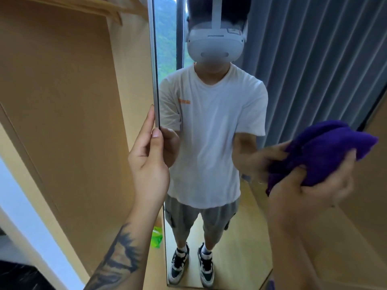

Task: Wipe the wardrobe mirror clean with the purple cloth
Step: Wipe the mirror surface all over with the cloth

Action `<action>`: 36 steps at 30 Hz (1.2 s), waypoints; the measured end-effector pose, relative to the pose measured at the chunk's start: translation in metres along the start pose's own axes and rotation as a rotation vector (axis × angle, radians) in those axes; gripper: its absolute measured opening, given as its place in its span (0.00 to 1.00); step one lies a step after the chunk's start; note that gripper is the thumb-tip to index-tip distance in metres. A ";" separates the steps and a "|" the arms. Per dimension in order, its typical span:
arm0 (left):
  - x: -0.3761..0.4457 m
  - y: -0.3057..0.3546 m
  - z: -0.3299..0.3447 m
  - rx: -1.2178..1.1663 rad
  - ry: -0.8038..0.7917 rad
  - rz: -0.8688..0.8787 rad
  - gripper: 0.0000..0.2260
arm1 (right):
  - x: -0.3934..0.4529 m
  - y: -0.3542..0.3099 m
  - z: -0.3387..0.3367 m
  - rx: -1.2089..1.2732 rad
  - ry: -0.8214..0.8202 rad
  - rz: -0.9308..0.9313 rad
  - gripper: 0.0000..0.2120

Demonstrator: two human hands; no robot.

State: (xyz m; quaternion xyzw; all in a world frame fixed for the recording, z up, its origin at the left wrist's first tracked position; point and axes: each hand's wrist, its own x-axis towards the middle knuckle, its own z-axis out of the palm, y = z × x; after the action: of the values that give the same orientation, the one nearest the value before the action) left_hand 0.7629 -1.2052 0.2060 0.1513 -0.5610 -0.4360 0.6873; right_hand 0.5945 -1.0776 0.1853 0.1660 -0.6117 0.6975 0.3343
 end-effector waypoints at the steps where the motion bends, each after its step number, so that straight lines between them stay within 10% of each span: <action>1: -0.001 0.000 0.001 0.000 -0.004 0.005 0.21 | -0.002 -0.004 0.003 0.008 0.030 0.015 0.37; 14: 0.003 -0.007 -0.008 -0.052 0.050 -0.033 0.18 | -0.085 -0.025 0.017 -0.160 -0.704 -0.723 0.32; 22: -0.003 -0.013 -0.005 0.037 0.002 0.040 0.21 | -0.002 0.023 -0.007 -0.022 -0.048 -0.105 0.36; 26: -0.006 -0.010 -0.001 0.040 -0.016 0.059 0.21 | -0.032 -0.005 0.015 -0.018 0.014 0.031 0.37; 36: -0.002 -0.006 -0.009 -0.022 0.033 -0.053 0.19 | -0.109 -0.018 0.017 -0.218 -0.657 -0.744 0.33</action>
State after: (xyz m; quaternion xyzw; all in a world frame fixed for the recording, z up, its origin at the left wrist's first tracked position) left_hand 0.7684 -1.2092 0.1978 0.1656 -0.5408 -0.4575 0.6861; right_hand 0.6817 -1.1216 0.1321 0.5472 -0.6534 0.3742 0.3655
